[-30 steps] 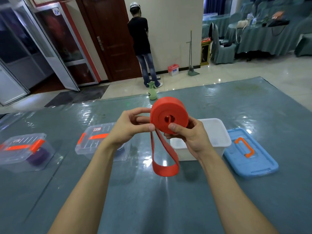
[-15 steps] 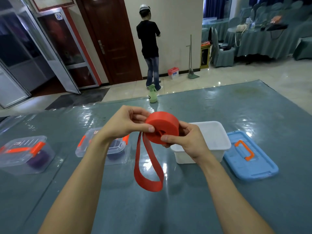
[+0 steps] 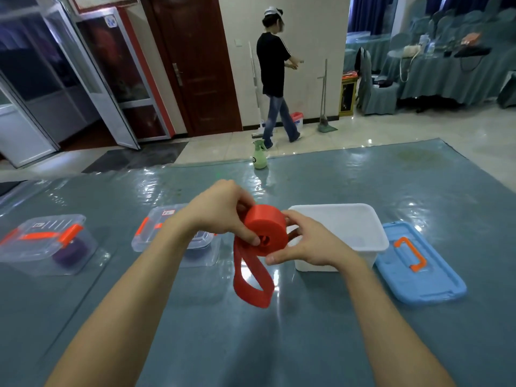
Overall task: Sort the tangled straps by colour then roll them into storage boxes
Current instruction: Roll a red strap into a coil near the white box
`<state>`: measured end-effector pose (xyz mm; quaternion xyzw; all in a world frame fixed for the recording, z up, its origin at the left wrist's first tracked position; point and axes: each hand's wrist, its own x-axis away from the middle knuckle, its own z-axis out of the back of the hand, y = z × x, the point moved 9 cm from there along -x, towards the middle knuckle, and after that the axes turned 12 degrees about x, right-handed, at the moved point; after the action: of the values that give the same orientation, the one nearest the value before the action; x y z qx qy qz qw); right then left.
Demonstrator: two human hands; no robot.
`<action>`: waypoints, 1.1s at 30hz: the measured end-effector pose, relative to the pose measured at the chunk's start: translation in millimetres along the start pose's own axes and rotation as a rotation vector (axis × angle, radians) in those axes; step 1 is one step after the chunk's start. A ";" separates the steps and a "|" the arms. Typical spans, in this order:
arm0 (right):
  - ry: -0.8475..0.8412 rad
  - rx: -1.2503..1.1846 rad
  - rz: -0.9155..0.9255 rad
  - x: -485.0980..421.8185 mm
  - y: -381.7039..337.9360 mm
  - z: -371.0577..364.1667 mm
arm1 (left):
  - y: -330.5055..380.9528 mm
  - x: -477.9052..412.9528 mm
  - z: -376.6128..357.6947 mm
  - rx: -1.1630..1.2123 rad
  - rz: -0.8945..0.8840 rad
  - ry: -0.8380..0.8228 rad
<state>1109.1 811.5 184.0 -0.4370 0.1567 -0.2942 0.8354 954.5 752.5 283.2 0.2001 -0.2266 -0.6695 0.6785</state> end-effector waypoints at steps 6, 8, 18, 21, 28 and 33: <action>0.019 0.140 0.046 -9.6 -21.3 -36.8 | 12.5 -5.2 -29.2 -0.586 0.039 -0.241; 0.075 0.006 0.065 -12.4 -15.8 -39.1 | 4.3 -0.7 -18.9 -0.463 0.054 -0.214; 0.209 -0.460 0.079 -13.6 -18.7 -12.7 | -65.3 44.2 14.0 0.772 0.039 0.094; 0.200 -0.556 0.085 -13.5 -20.1 -14.5 | -60.6 43.4 20.9 0.805 -0.021 0.171; 0.237 -0.722 0.102 -17.0 -14.2 -15.6 | -47.6 39.7 9.4 0.813 -0.091 0.154; 0.125 -0.608 0.098 -18.8 -11.6 -31.2 | -52.5 35.2 16.5 0.660 -0.054 0.203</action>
<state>1074.2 798.3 175.9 -0.6398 0.3096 -0.2195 0.6683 902.1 716.6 267.9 0.4802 -0.3569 -0.5545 0.5784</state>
